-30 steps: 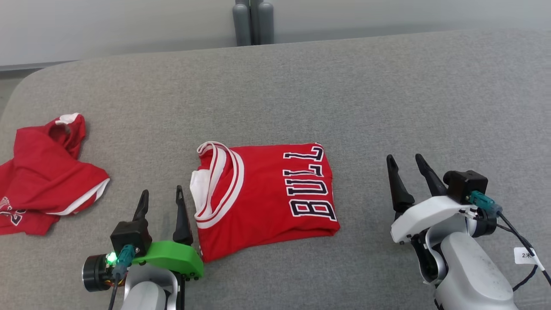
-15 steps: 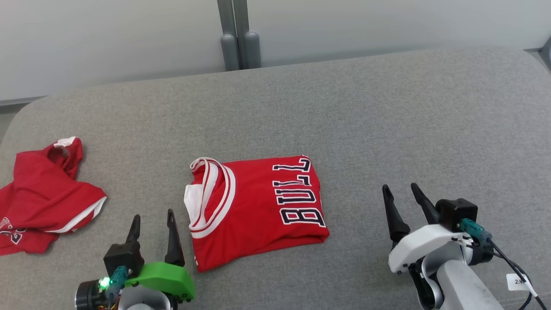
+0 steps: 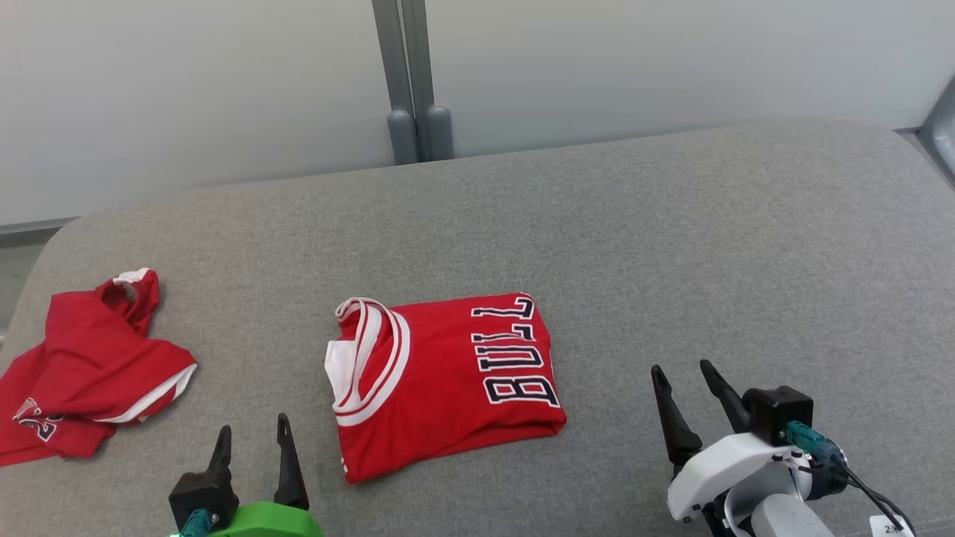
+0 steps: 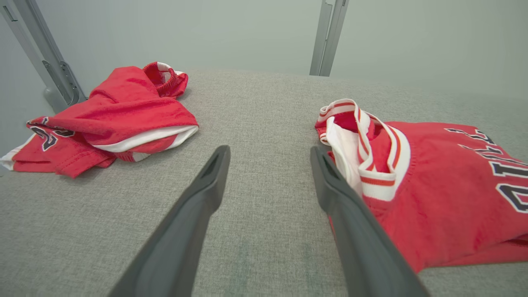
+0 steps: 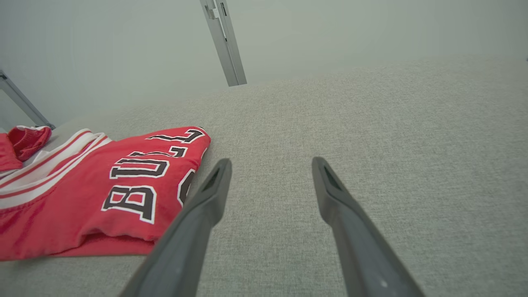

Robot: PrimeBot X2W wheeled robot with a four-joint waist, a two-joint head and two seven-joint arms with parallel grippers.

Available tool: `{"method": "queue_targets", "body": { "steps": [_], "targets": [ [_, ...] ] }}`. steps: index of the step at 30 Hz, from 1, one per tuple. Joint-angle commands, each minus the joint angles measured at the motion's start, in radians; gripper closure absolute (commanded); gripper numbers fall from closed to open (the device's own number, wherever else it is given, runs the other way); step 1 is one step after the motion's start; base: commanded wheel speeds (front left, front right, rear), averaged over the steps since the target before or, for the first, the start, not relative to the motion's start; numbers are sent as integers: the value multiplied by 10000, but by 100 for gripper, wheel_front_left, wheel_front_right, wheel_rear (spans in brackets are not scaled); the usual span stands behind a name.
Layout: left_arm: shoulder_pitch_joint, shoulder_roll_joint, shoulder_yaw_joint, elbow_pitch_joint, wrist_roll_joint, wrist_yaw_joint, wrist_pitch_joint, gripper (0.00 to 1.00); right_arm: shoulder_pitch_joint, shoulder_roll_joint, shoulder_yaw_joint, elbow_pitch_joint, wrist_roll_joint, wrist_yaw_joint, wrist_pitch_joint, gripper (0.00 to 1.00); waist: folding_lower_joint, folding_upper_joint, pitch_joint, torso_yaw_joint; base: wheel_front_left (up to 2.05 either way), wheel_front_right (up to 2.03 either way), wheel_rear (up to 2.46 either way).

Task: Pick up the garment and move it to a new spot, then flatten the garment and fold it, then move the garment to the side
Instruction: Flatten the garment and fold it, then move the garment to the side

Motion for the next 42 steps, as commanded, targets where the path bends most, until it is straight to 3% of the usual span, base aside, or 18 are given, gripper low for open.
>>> {"method": "queue_targets", "body": {
  "steps": [1,13,17,23,34,40,41,42],
  "targets": [
    [155,44,30,-14,-10,-35,0,0,155,-13,26,-52,-27,2,-29,0,0,0,-76,12,0,0,0],
    [194,44,-76,-107,-344,86,0,0,115,-9,201,-127,-63,2,-29,0,0,0,98,276,0,0,0],
    [45,45,-253,44,-426,2,0,0,-242,-21,452,165,91,2,-29,0,0,0,404,554,0,0,0],
    [-409,44,-591,131,-384,-17,0,0,-1223,-13,577,630,-659,1,-29,0,0,0,1194,1175,0,0,0],
    [-766,44,-761,144,-452,105,0,0,-2667,-21,1047,2430,-607,1,-29,0,0,0,1721,2131,0,0,0],
    [-873,45,-856,171,-536,207,0,0,-3162,-24,1577,4060,-589,1,12,0,0,0,1889,2405,0,0,0],
    [-872,45,-859,160,-541,223,0,0,-3243,-20,1673,4304,-596,1,27,19,0,0,1916,2426,0,0,0],
    [-877,44,-860,152,-539,239,0,0,-3309,-18,1735,4475,-545,1,33,69,0,0,1932,2435,0,0,0]
  ]
}}
